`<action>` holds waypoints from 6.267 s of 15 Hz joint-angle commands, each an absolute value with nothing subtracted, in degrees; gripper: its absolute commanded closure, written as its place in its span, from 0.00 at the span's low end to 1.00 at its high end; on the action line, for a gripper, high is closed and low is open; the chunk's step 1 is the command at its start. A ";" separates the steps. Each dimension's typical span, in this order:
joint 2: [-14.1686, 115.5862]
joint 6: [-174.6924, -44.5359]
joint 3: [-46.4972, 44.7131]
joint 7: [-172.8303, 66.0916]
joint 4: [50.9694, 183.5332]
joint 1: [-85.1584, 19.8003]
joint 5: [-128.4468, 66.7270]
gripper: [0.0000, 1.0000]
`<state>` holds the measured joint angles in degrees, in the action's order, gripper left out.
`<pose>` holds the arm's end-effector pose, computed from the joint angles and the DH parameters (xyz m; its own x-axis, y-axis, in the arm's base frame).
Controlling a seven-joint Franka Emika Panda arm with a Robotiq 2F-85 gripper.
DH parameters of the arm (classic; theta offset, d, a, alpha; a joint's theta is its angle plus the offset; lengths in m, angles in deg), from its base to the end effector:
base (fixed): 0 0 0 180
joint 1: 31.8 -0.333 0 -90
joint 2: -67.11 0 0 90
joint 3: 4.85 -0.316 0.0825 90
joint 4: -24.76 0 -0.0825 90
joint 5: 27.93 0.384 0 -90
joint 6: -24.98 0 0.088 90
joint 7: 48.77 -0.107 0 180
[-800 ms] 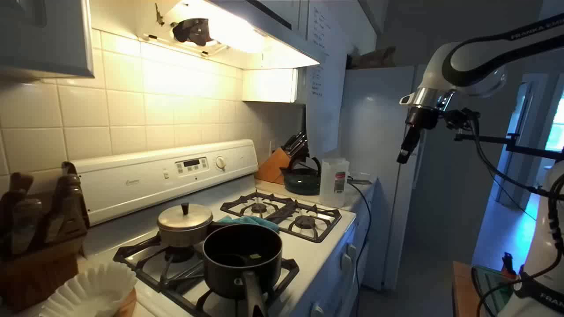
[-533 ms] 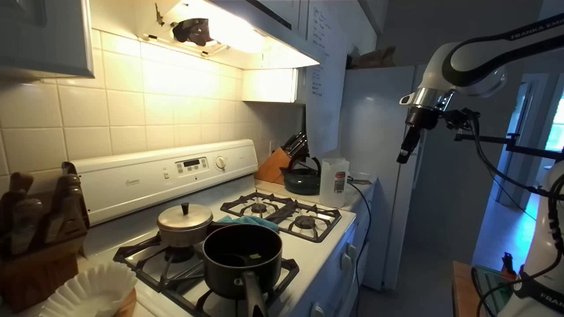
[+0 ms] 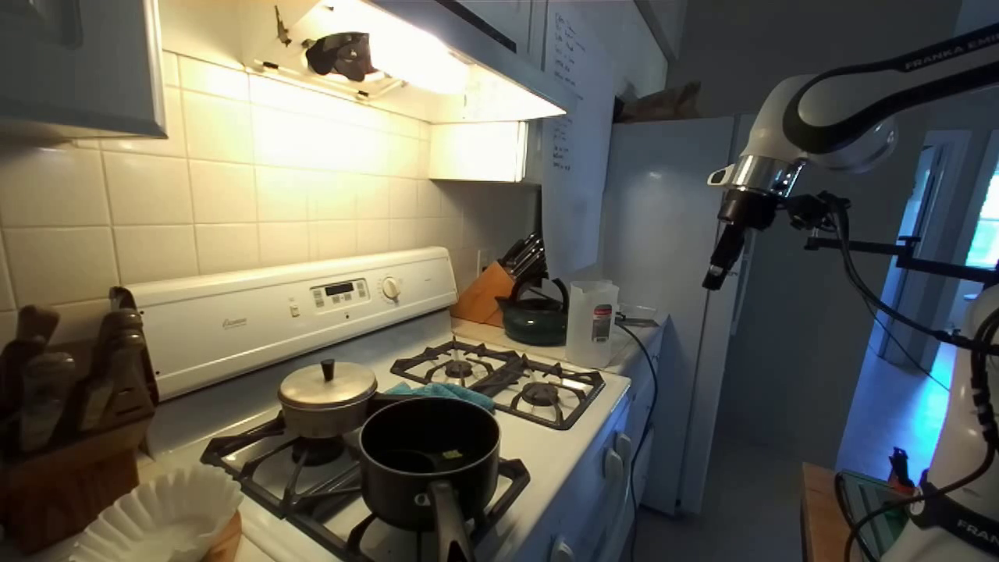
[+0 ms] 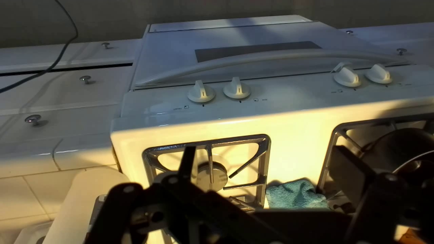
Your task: Use the blue towel to wipe the stove
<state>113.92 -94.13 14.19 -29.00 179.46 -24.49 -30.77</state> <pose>0.2945 -0.1489 0.4684 0.9745 -0.0280 0.2225 -0.0001 -0.9922 -0.1243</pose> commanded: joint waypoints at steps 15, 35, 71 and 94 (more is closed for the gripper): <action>94.78 -132.97 15.46 -29.83 181.58 -42.52 -8.38 0.00; 62.11 -151.80 11.37 -48.76 166.72 -52.19 -2.88 0.00; 26.94 -135.22 6.96 -97.33 127.50 -49.75 -14.21 0.77; 35.09 -152.67 -1.09 -87.01 122.48 -39.09 -14.21 0.87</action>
<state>35.08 -152.67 -1.09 -87.01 122.48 -39.10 -14.21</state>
